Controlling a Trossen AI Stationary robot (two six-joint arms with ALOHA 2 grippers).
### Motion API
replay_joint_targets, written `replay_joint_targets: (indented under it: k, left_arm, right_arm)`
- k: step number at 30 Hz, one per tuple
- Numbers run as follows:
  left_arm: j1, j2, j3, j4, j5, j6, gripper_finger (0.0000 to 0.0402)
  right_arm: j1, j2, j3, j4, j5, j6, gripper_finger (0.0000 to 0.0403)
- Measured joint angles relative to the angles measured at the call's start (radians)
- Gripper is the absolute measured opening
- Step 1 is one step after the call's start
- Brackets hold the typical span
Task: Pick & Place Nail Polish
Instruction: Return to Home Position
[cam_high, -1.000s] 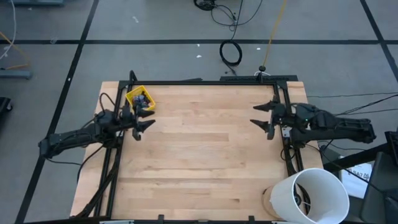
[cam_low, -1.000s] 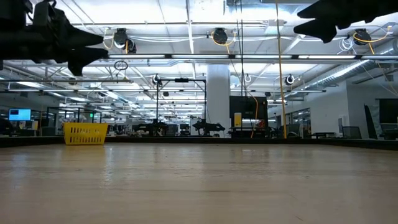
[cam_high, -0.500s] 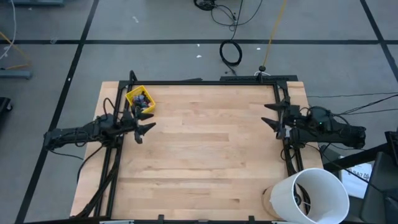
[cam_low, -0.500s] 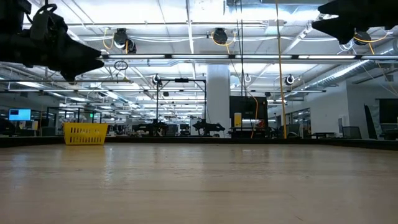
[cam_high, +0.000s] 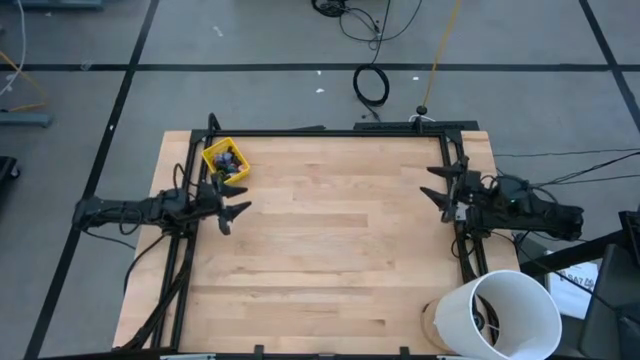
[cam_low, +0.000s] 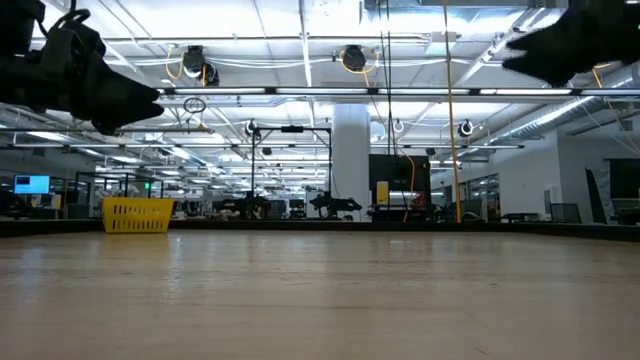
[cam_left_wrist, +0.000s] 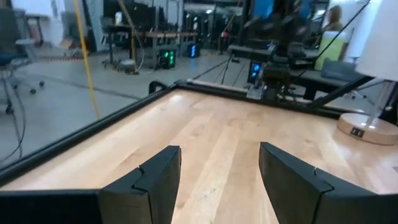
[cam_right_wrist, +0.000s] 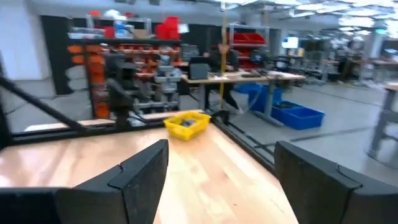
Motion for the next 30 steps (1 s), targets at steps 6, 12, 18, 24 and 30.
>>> replay_joint_targets:
  k: [6, 12, 18, 24, 30]
  left_arm:
    - [-0.036, 0.001, -0.02, 0.06, -0.004, 0.016, 0.0214]
    - [-0.057, 0.001, -0.02, 0.063, -0.004, 0.0, 0.0214]
    - [-0.067, 0.001, -0.02, 0.059, -0.001, 0.029, 0.0214]
    - [-0.067, 0.001, -0.021, 0.064, 0.003, 0.032, 0.0214]
    - [-0.066, 0.001, -0.021, 0.065, 0.004, 0.123, 0.0214]
  right_arm:
    - [0.0, 0.002, -0.155, 0.148, 0.137, 0.008, 0.0277]
    - [0.0, 0.002, -0.223, 0.22, 0.147, -0.029, 0.0277]
    - [0.0, 0.002, -0.314, 0.294, 0.146, 0.012, 0.0277]
    - [0.0, 0.008, -0.373, 0.346, 0.143, 0.015, 0.0277]
    - [0.0, 0.014, -0.374, 0.32, 0.08, 0.001, 0.0277]
